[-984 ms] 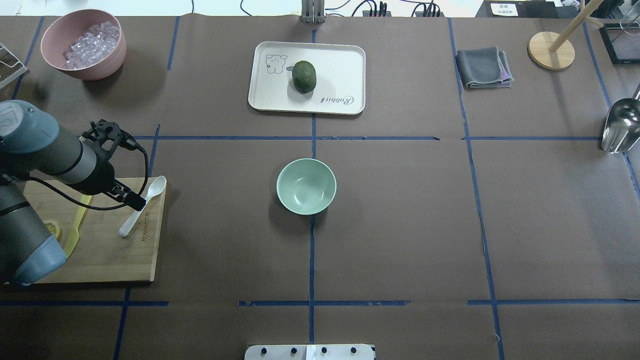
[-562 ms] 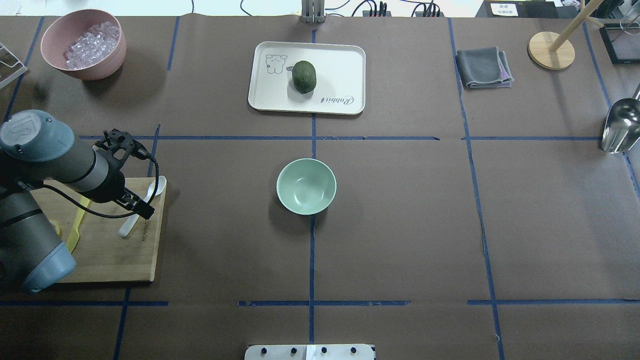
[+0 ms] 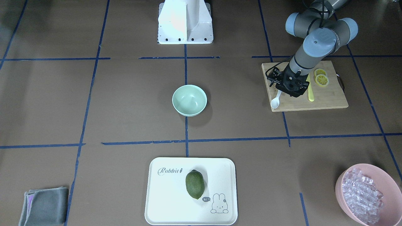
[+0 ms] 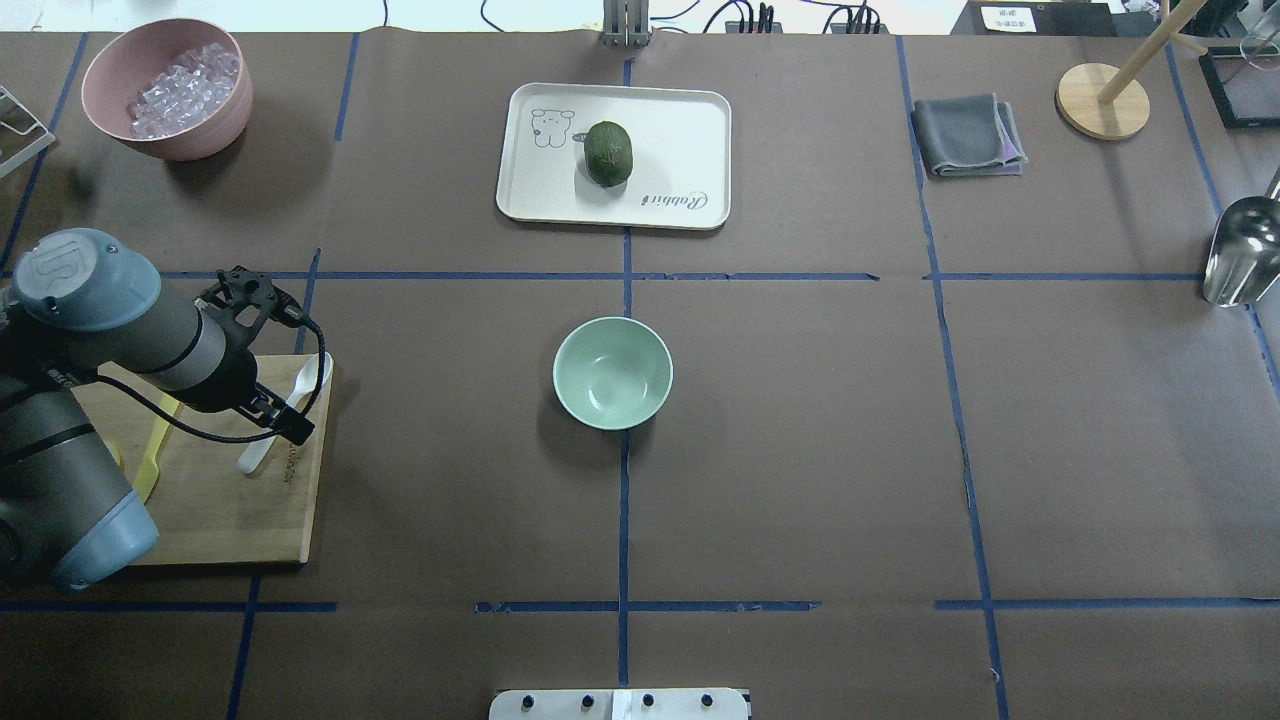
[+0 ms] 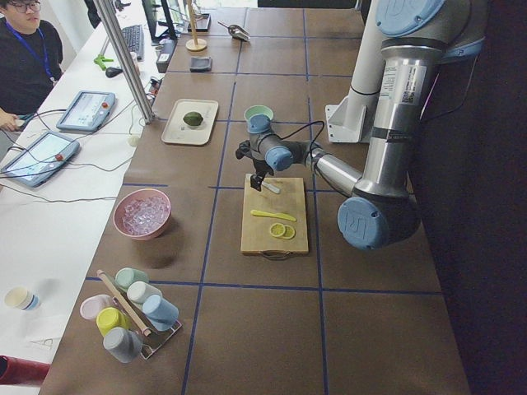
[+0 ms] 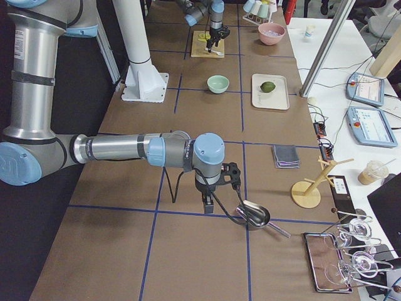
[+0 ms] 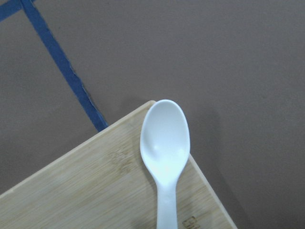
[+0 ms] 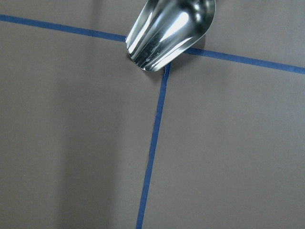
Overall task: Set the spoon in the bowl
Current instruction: 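Lower the left gripper and grasp the white spoon's handle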
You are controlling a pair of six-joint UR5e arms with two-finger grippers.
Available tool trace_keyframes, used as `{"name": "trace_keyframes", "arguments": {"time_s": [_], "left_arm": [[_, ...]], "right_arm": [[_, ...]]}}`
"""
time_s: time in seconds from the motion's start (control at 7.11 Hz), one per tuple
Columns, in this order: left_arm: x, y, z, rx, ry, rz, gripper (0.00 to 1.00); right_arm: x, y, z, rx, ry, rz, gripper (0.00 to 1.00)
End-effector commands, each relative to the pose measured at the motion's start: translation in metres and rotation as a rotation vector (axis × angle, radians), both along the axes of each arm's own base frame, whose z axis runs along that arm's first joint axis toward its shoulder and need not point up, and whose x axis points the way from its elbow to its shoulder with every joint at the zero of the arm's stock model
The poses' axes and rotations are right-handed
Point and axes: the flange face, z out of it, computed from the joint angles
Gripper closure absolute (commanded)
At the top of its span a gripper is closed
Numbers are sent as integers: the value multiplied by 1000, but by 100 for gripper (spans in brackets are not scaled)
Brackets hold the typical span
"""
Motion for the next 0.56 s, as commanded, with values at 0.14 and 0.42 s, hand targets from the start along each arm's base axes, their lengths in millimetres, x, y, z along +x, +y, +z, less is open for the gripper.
{"name": "trace_keyframes", "arguments": {"time_s": [0.14,0.42], "left_arm": [[5,-4,2,-3,-5,2,2],[5,-4,3,-5,-6,1,32]], "right_arm": [[0,1,1,-3,0,0,0],[0,1,1,-3,0,0,0]]}}
